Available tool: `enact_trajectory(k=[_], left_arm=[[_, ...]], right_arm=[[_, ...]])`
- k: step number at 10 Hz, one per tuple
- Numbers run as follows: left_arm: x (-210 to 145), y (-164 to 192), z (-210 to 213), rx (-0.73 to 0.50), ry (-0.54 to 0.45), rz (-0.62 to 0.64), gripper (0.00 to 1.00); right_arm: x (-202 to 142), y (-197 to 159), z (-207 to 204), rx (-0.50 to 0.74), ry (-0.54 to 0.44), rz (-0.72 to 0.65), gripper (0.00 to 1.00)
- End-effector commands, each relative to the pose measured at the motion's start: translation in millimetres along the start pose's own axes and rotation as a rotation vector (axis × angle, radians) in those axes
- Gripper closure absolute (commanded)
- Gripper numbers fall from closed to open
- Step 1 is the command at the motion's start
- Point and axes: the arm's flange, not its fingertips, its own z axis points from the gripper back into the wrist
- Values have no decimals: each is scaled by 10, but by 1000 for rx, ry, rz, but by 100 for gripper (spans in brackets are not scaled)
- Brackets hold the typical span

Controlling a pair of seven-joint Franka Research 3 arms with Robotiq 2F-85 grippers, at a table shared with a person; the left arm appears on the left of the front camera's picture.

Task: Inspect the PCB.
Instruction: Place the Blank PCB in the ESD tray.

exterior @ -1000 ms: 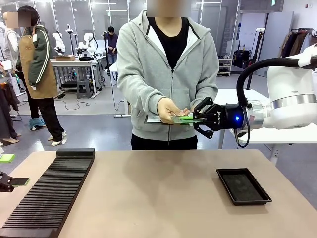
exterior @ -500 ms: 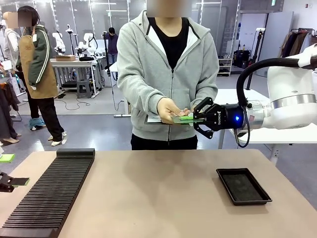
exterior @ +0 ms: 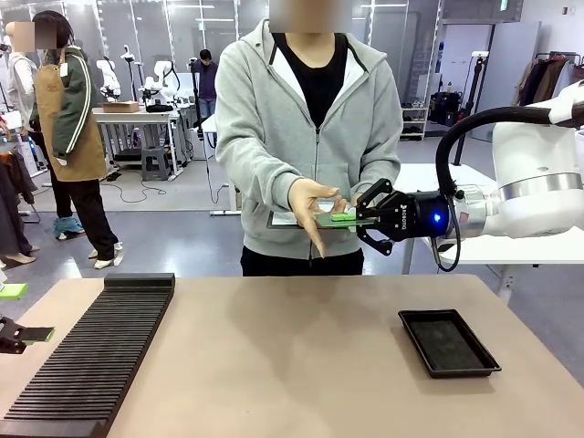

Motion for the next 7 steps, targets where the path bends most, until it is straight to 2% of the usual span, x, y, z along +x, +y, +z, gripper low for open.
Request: enact_trajectory(k=[1,7], left_arm=[[6,-10,1,4,-2,-3,0],[6,-10,1,4,-2,-3,0]], right_arm=[[2,14,-3,-4,0,4,100],[2,14,-3,-4,0,4,100]])
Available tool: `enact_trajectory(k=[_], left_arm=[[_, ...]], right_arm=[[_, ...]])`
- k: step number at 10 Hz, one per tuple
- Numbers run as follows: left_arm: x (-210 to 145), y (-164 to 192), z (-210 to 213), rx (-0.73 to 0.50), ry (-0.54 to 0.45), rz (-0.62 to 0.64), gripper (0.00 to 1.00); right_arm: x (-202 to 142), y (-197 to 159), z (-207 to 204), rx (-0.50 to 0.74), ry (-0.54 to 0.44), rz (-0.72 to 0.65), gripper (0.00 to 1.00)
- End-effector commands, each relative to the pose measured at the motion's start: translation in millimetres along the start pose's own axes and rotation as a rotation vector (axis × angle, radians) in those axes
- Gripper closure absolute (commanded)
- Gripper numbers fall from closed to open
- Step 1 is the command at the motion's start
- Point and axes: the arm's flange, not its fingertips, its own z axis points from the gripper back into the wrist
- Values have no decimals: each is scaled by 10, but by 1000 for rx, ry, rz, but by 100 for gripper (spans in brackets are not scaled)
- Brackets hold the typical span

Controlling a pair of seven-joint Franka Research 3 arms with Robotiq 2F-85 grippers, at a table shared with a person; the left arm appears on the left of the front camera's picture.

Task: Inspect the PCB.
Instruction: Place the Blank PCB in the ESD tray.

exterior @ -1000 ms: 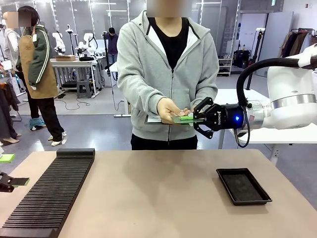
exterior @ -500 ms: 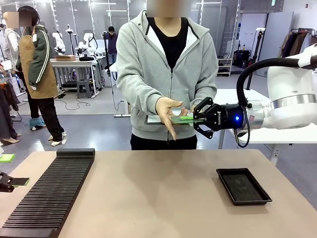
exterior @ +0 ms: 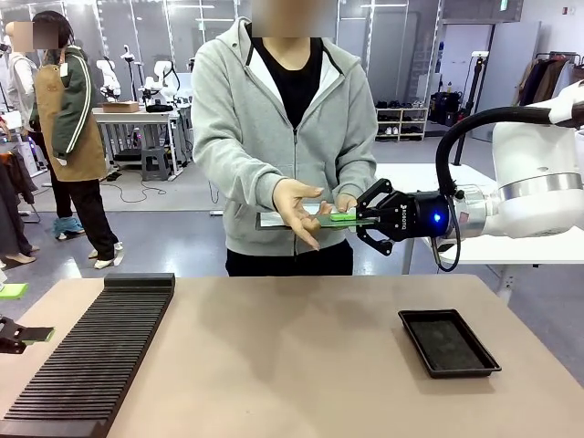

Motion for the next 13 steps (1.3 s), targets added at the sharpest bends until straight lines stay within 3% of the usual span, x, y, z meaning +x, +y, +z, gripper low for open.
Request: enact_trajectory(k=[1,6,7,8,13], left_arm=[[6,-10,1,4,-2,-3,0],[6,-10,1,4,-2,-3,0],[6,-10,1,4,-2,-3,0],[6,-10,1,4,-2,-3,0],[6,-10,1,4,-2,-3,0]], right_arm=[[2,14,-3,-4,0,4,100],[0,0,0,0,0,0,97],[-108,65,12,-62,1,62,97],[-207,71,103,-141,-46,129,97],[-431,167,1042,-328,-135,195,97]])
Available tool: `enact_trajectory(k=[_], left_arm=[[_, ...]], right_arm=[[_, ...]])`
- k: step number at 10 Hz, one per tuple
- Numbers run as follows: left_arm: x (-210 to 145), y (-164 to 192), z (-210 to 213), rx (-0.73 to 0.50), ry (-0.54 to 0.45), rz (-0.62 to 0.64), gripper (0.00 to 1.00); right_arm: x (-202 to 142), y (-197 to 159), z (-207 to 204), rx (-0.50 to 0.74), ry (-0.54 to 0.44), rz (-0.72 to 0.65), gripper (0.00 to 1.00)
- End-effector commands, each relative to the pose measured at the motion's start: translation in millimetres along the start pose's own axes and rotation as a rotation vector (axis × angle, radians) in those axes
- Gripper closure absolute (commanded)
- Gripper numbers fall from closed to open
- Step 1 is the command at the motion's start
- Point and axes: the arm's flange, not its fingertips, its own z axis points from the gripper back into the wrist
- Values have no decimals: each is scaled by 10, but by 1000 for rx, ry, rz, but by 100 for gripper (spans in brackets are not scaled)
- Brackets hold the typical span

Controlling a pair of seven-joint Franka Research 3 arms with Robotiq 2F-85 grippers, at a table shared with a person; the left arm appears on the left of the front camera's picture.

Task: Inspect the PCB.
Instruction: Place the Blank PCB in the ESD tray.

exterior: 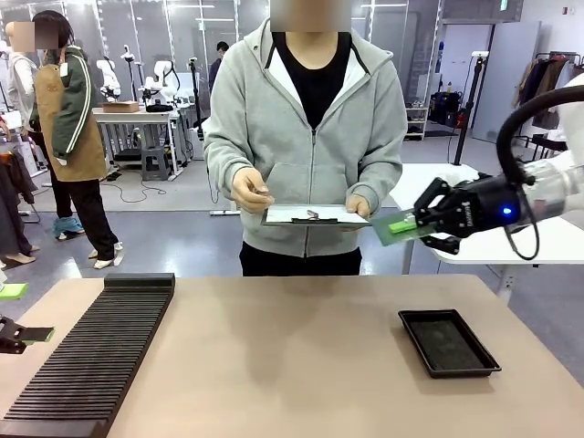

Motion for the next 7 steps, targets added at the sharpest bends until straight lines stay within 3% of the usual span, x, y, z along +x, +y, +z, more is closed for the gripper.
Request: enact_trajectory(k=[1,3,7], left_arm=[[5,-11,0,3,-2,-3,0],[5,-11,0,3,-2,-3,0],[5,-11,0,3,-2,-3,0]], right_arm=[[68,-94,220,-94,-9,38,97],[135,-195,416,-154,-27,72,97],[303,-565,515,-416,-82,154,97]])
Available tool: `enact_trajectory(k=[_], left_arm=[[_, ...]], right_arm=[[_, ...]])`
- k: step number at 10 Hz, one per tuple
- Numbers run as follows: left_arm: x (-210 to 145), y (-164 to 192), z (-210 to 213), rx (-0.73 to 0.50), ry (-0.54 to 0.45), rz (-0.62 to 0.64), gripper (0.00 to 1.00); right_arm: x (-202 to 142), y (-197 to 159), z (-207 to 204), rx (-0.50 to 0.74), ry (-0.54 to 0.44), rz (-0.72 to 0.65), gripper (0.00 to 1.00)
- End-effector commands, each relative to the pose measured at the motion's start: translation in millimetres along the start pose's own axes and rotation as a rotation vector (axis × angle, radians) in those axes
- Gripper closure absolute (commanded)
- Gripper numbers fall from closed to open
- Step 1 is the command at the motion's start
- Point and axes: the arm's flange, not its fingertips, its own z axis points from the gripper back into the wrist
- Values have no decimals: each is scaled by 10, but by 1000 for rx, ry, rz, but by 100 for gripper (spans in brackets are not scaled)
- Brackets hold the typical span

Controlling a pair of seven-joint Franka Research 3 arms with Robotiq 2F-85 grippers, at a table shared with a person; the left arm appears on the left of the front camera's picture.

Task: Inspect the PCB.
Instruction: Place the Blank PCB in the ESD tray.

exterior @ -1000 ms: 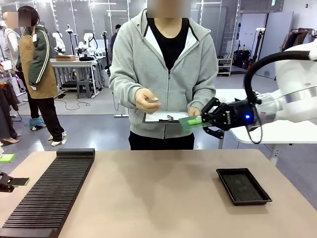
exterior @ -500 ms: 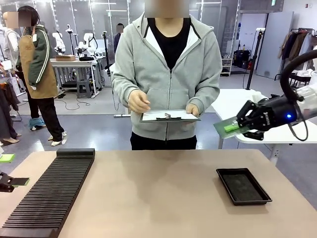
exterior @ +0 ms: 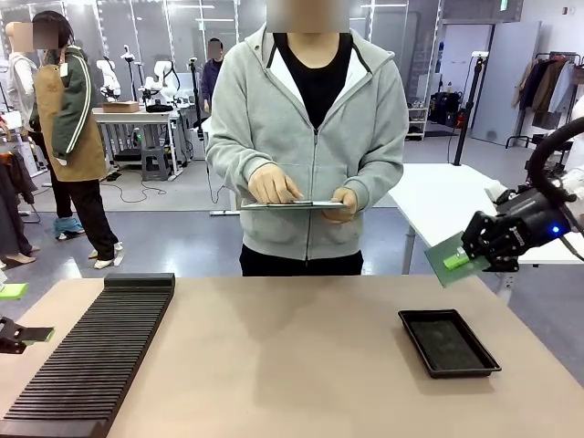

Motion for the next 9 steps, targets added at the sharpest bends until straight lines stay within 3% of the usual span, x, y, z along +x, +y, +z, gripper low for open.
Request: enact_trajectory(k=[1,4,9], left_arm=[[5,-11,1,3,-2,-3,0],[5,-11,1,3,-2,-3,0],[5,-11,1,3,-2,-3,0]], right_arm=[[135,-88,-159,-121,-34,82,97],[176,-341,-429,-257,13,57,97],[185,-533,-732,-323,22,41,97]])
